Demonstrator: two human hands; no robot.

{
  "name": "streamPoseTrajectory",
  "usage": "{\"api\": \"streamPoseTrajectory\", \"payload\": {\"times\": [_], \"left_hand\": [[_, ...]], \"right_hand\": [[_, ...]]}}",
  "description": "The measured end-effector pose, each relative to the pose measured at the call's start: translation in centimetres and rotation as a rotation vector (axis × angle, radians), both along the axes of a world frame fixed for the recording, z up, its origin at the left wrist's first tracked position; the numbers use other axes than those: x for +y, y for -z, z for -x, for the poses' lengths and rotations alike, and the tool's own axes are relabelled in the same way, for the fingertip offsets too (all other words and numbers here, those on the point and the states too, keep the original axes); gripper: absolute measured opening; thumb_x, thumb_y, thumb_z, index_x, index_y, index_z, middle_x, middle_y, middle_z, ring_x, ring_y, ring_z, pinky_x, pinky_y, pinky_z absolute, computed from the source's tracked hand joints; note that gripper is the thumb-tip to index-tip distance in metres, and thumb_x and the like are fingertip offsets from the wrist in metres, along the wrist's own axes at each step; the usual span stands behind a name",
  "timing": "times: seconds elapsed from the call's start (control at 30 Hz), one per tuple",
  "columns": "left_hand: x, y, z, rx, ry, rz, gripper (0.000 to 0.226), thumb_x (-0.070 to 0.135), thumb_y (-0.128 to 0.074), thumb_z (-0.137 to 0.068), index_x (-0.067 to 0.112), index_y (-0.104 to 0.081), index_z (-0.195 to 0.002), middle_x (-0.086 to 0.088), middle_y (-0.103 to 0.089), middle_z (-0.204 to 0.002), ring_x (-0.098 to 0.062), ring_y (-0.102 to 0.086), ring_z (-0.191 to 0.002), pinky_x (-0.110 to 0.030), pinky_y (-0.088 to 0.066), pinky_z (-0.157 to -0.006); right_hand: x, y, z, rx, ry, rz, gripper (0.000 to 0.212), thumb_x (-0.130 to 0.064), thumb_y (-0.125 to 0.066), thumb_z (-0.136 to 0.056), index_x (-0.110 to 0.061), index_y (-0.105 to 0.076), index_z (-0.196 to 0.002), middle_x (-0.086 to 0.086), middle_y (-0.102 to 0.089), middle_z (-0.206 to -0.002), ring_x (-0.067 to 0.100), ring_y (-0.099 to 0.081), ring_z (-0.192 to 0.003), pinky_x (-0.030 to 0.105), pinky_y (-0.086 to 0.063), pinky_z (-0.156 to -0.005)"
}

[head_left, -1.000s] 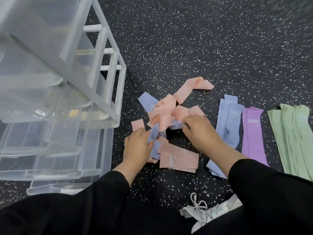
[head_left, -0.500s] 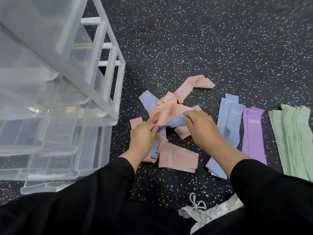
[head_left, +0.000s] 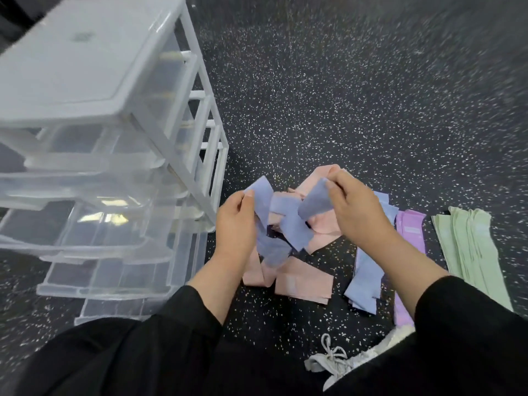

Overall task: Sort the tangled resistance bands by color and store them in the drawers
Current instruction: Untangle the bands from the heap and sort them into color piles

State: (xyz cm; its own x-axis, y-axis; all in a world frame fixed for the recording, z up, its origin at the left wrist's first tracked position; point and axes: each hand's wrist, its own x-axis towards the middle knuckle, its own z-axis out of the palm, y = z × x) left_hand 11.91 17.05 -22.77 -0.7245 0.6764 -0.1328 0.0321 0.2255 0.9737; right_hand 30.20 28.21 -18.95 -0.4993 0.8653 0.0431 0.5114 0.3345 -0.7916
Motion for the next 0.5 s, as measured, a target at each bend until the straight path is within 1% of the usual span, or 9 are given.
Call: {"api": "streamPoseTrajectory", "payload": {"times": [0.07, 0.1, 0.17, 0.23, 0.27, 0.3, 0.33, 0.4, 0.5], "left_hand": [[-0.1, -2.8, -0.6, -0.022, -0.001, -0.055, 0.043, 0.038, -0.051, -0.097, 0.003, -0.043, -0.072, -0.012, -0.046, -0.068, -0.021, -0.047, -0.068, -0.038, -0.046, -0.072], [-0.3, -4.0, -0.9, -0.039, 0.005, -0.078, 0.041, 0.034, -0.051, -0.098, 0.006, -0.041, -0.070, -0.008, -0.042, -0.068, -0.019, -0.043, -0.068, -0.037, -0.042, -0.071], [-1.0, -6.5, -1.5, -0.048, 0.025, -0.106, 0.040, 0.032, -0.051, -0.099, 0.009, -0.040, -0.068, -0.006, -0.037, -0.068, -0.018, -0.038, -0.068, -0.034, -0.035, -0.068], [-1.8, -8.8, -2.0, 0.001, 0.033, -0.119, 0.039, 0.025, -0.051, -0.103, 0.019, -0.048, -0.065, 0.003, -0.039, -0.066, -0.013, -0.035, -0.066, -0.030, -0.028, -0.062], [-2.2, -9.9, -2.2, 0.025, 0.029, -0.120, 0.039, 0.023, -0.051, -0.104, 0.024, -0.056, -0.066, 0.009, -0.042, -0.064, -0.009, -0.034, -0.063, -0.027, -0.028, -0.059], [-2.6, -11.0, -2.3, 0.029, 0.024, -0.127, 0.040, 0.022, -0.051, -0.105, 0.026, -0.057, -0.065, 0.013, -0.041, -0.062, -0.006, -0.033, -0.060, -0.024, -0.026, -0.055], [-3.0, -12.3, -2.5, 0.036, 0.018, -0.134, 0.043, 0.020, -0.051, -0.104, 0.025, -0.051, -0.062, 0.013, -0.037, -0.059, -0.005, -0.029, -0.058, -0.024, -0.022, -0.053], [-3.7, -14.3, -2.8, 0.049, 0.016, -0.144, 0.041, 0.017, -0.050, -0.104, 0.019, -0.038, -0.064, 0.006, -0.029, -0.063, -0.008, -0.022, -0.057, -0.027, -0.016, -0.054], [-4.9, -16.9, -3.3, 0.050, 0.042, -0.154, 0.036, 0.016, -0.050, -0.102, 0.014, -0.037, -0.068, 0.000, -0.028, -0.065, -0.010, -0.023, -0.057, -0.026, -0.018, -0.051]], "right_hand": [[-0.6, -2.6, -0.1, 0.011, -0.005, -0.036, 0.020, -0.024, -0.044, -0.106, -0.032, -0.060, -0.098, -0.015, -0.060, -0.087, 0.006, -0.054, -0.083, 0.028, -0.036, -0.072], [-0.8, -3.9, -0.2, 0.002, -0.009, -0.057, 0.021, -0.024, -0.044, -0.106, -0.027, -0.065, -0.108, -0.012, -0.063, -0.097, 0.010, -0.055, -0.091, 0.028, -0.037, -0.077], [-1.1, -6.5, -0.5, -0.035, -0.002, -0.088, 0.027, -0.024, -0.047, -0.105, -0.021, -0.065, -0.125, -0.011, -0.062, -0.112, 0.010, -0.055, -0.103, 0.027, -0.040, -0.085], [-1.3, -8.6, -0.9, -0.068, 0.031, -0.083, 0.031, -0.025, -0.051, -0.103, -0.022, -0.062, -0.132, -0.010, -0.062, -0.109, 0.014, -0.057, -0.101, 0.028, -0.040, -0.082], [-1.5, -9.7, -1.2, -0.088, 0.047, -0.084, 0.032, -0.027, -0.052, -0.103, -0.023, -0.061, -0.133, -0.007, -0.063, -0.105, 0.017, -0.059, -0.097, 0.029, -0.041, -0.078], [-1.6, -10.6, -1.4, -0.106, 0.061, -0.093, 0.032, -0.029, -0.054, -0.102, -0.023, -0.062, -0.132, -0.004, -0.065, -0.103, 0.020, -0.060, -0.092, 0.030, -0.043, -0.075], [-1.9, -11.6, -1.7, -0.118, 0.072, -0.104, 0.032, -0.031, -0.055, -0.101, -0.022, -0.063, -0.131, -0.001, -0.067, -0.103, 0.021, -0.061, -0.088, 0.030, -0.043, -0.074], [-2.6, -13.5, -2.1, -0.137, 0.091, -0.139, 0.027, -0.032, -0.056, -0.101, -0.021, -0.068, -0.123, 0.001, -0.071, -0.102, 0.019, -0.061, -0.079, 0.029, -0.043, -0.070], [-4.3, -16.1, -2.7, -0.172, 0.093, -0.169, 0.021, -0.029, -0.055, -0.102, -0.020, -0.073, -0.109, 0.000, -0.071, -0.086, 0.017, -0.061, -0.070, 0.030, -0.043, -0.062]]}}
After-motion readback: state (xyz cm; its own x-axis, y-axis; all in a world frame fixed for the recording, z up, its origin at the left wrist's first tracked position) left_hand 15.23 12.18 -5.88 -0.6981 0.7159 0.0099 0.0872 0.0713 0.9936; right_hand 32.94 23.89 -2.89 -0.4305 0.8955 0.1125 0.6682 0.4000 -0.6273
